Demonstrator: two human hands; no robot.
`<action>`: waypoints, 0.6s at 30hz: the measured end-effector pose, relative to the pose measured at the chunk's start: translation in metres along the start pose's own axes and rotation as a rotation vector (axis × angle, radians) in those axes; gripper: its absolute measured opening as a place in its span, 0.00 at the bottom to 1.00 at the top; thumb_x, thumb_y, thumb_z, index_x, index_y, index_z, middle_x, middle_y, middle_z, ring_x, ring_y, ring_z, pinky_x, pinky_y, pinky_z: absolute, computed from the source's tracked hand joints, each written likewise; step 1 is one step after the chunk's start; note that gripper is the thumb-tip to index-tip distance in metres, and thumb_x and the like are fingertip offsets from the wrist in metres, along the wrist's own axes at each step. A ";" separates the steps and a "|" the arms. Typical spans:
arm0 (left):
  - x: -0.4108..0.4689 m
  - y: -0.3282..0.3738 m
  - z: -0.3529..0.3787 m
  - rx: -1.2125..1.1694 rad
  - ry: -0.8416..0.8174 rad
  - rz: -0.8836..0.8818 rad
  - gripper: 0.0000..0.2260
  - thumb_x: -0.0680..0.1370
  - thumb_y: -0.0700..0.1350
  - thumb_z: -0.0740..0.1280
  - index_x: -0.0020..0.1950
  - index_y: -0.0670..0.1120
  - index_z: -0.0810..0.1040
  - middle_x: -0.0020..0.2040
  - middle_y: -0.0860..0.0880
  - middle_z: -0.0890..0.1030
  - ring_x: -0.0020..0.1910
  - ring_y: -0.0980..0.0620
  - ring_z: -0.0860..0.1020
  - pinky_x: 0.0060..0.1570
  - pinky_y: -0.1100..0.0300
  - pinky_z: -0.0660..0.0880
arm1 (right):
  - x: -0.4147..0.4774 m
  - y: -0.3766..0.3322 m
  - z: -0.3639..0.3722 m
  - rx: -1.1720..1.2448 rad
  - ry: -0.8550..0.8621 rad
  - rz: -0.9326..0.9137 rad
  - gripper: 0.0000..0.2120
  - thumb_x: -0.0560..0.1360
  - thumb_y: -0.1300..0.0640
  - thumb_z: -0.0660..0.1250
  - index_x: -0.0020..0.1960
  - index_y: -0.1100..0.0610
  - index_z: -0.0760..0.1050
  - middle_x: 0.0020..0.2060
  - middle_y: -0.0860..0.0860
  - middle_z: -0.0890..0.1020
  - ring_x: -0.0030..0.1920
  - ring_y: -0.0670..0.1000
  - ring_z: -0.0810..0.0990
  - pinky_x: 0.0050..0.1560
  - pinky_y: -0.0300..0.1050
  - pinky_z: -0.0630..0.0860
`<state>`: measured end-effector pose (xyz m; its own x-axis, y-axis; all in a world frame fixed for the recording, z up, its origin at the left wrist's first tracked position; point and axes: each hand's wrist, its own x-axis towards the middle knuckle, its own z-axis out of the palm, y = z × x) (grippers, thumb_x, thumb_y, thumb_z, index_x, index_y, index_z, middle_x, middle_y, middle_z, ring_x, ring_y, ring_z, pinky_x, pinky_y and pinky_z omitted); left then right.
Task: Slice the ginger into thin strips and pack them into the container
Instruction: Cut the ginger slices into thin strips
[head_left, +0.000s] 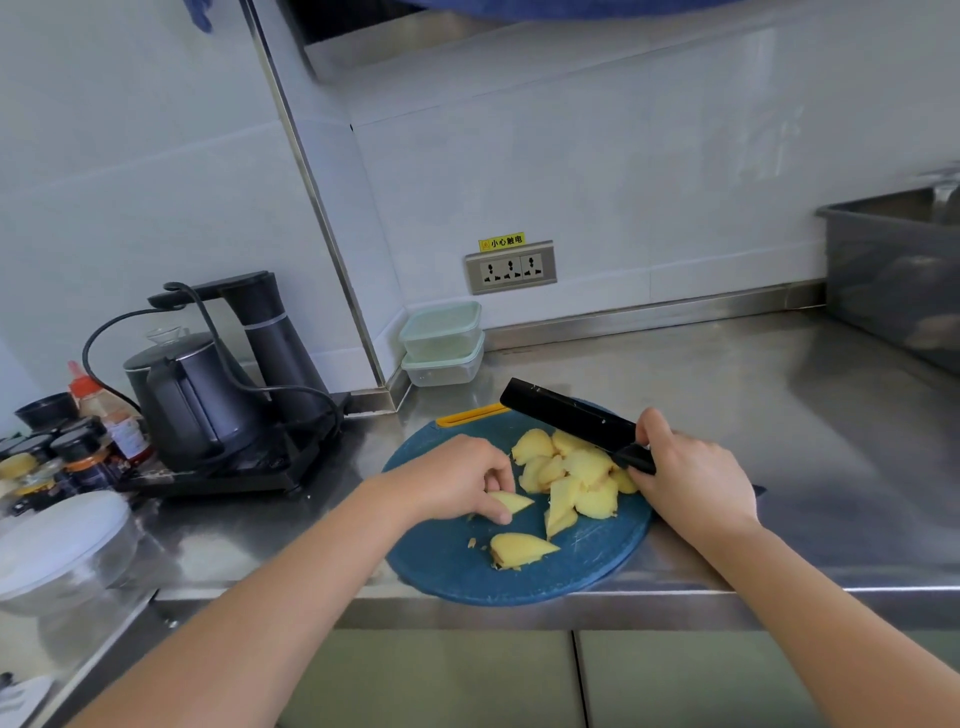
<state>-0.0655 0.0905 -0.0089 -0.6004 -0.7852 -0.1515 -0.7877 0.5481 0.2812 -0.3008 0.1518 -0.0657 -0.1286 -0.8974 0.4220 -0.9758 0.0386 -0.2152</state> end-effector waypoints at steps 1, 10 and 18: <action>0.001 0.000 0.001 -0.018 -0.003 0.006 0.07 0.71 0.46 0.75 0.48 0.49 0.81 0.38 0.57 0.77 0.36 0.61 0.73 0.37 0.68 0.69 | 0.000 0.000 0.000 0.003 0.001 -0.002 0.12 0.78 0.48 0.61 0.49 0.52 0.59 0.33 0.46 0.71 0.33 0.53 0.69 0.32 0.44 0.63; -0.022 0.012 -0.011 -0.271 -0.153 0.065 0.12 0.79 0.47 0.67 0.62 0.54 0.79 0.42 0.56 0.81 0.36 0.62 0.77 0.41 0.67 0.76 | 0.001 0.001 0.003 0.022 0.004 0.008 0.12 0.77 0.48 0.62 0.49 0.52 0.60 0.31 0.46 0.70 0.32 0.54 0.70 0.31 0.45 0.63; -0.031 0.012 0.009 -0.113 -0.074 0.091 0.08 0.78 0.51 0.66 0.56 0.57 0.80 0.46 0.57 0.79 0.45 0.60 0.76 0.48 0.65 0.74 | 0.002 0.003 0.006 0.031 0.009 -0.001 0.12 0.77 0.47 0.62 0.48 0.51 0.60 0.31 0.46 0.72 0.32 0.54 0.71 0.32 0.45 0.66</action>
<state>-0.0576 0.1242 -0.0088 -0.6804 -0.7081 -0.1890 -0.7117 0.5769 0.4008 -0.3031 0.1479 -0.0709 -0.1294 -0.8933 0.4305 -0.9700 0.0240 -0.2419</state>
